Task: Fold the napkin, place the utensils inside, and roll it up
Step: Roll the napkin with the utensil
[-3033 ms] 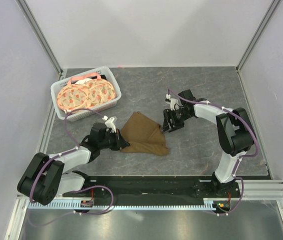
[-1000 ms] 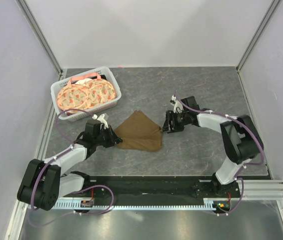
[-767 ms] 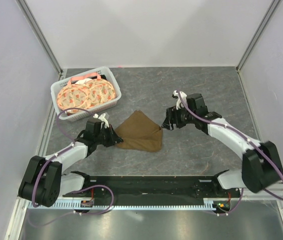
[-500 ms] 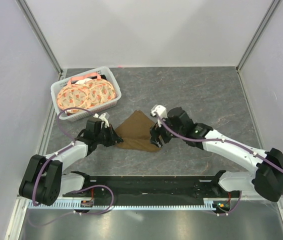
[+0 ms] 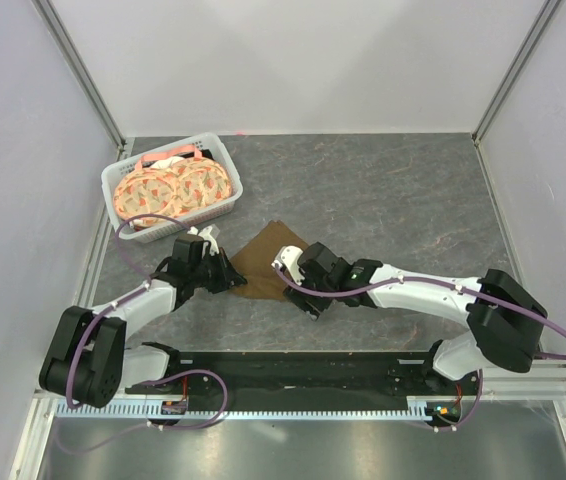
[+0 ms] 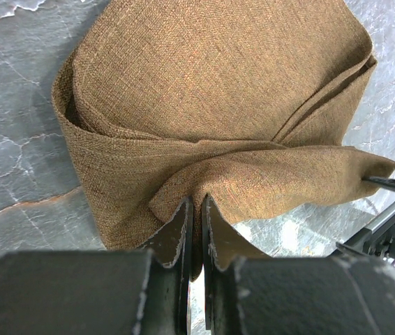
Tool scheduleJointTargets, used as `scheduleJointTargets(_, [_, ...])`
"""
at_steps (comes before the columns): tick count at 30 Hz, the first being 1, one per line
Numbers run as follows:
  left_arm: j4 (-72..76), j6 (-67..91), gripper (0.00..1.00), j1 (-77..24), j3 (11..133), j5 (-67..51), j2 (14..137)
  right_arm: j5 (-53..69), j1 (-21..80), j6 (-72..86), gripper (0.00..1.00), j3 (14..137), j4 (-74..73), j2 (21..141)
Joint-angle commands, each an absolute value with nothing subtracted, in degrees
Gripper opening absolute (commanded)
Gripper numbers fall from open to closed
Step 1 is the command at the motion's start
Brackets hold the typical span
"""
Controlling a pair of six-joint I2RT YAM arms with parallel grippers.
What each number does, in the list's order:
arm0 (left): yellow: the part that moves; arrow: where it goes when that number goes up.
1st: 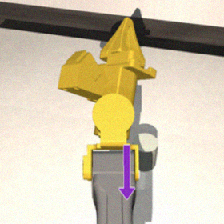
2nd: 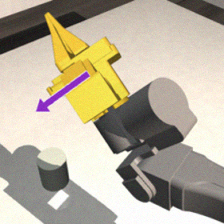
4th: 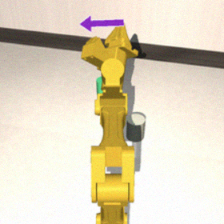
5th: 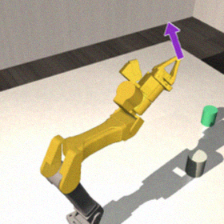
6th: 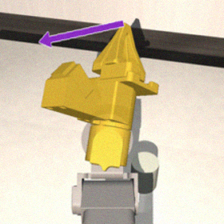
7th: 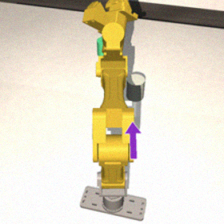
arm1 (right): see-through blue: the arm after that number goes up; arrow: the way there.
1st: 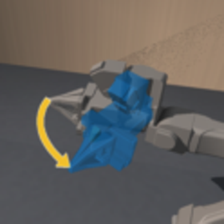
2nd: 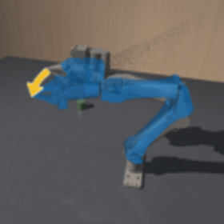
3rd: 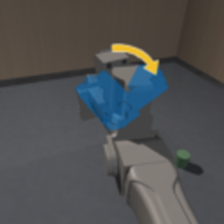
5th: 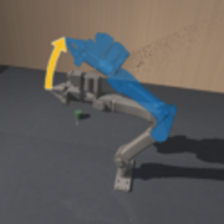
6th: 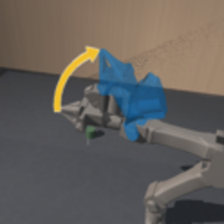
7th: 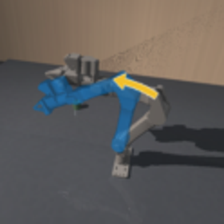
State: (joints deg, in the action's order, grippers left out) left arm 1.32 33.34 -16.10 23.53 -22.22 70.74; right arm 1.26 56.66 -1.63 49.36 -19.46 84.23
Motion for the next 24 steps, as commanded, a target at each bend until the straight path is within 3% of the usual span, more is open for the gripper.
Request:
scheduleJointTargets(1, [0.35, 31.73, 0.02, -15.82, 25.14, -22.85, 71.54, -1.93, 57.04, -3.78, 0.73, 52.91, -19.25, 84.38])
scheduleJointTargets(24, [0.35, 31.73, 0.02, -15.73, 25.14, -23.55, 72.25, -2.82, 57.04, -7.56, 0.70, 53.87, -16.00, 94.21])
